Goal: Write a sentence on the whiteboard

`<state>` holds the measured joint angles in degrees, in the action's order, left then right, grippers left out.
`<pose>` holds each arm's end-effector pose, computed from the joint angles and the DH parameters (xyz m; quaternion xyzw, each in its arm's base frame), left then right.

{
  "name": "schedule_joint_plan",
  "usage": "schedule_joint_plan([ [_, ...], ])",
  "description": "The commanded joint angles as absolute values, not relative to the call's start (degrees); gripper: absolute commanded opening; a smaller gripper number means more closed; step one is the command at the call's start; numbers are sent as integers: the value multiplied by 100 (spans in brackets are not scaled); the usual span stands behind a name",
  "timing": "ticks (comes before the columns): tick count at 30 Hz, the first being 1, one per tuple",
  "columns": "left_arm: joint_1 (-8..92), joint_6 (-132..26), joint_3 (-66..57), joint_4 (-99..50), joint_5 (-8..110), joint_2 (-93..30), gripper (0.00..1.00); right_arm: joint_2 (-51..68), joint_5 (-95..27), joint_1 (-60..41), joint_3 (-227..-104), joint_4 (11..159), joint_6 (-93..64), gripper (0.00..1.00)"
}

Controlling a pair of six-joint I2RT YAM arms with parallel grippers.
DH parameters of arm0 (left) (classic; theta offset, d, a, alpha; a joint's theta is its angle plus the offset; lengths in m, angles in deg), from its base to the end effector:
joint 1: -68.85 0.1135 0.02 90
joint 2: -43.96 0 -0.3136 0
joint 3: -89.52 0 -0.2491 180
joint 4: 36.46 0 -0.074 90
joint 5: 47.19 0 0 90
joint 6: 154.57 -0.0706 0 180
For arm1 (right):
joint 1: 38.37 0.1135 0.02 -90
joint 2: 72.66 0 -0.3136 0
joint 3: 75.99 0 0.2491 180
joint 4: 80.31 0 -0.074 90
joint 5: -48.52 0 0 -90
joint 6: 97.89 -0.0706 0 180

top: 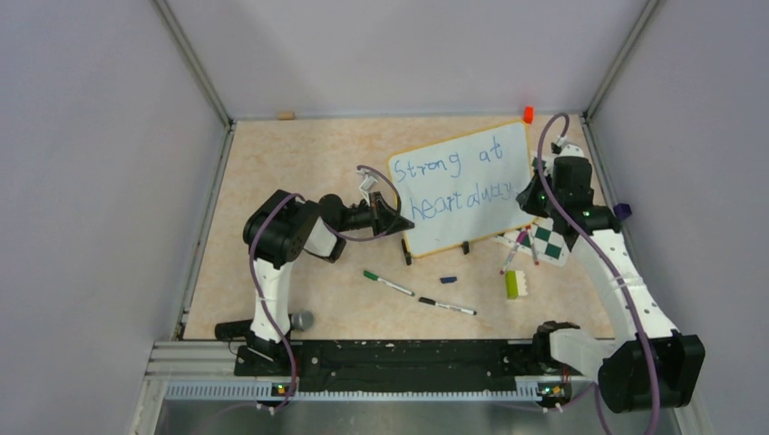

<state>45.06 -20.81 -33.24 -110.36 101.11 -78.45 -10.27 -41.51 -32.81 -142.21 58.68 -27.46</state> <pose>0.3441 -0.2173 0.1690 0.2654 0.6242 -0.6321 0.3746 0.2373 0.0231 0.3206 0.1093 0.8889 0.0965 0.4342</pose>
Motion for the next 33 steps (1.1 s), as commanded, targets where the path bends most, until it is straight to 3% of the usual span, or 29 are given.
schedule_joint_plan([
  [1, 4383, -2293, -3286, -11534, 10845, -7904, 0, -1171, -4316, -3472, -14652, 5850, -2689, 0],
  [33, 4374, -2271, -3259, -11533, 10852, -7943, 0, -252, -3556, -4110, -14834, 6649, -2909, 0],
])
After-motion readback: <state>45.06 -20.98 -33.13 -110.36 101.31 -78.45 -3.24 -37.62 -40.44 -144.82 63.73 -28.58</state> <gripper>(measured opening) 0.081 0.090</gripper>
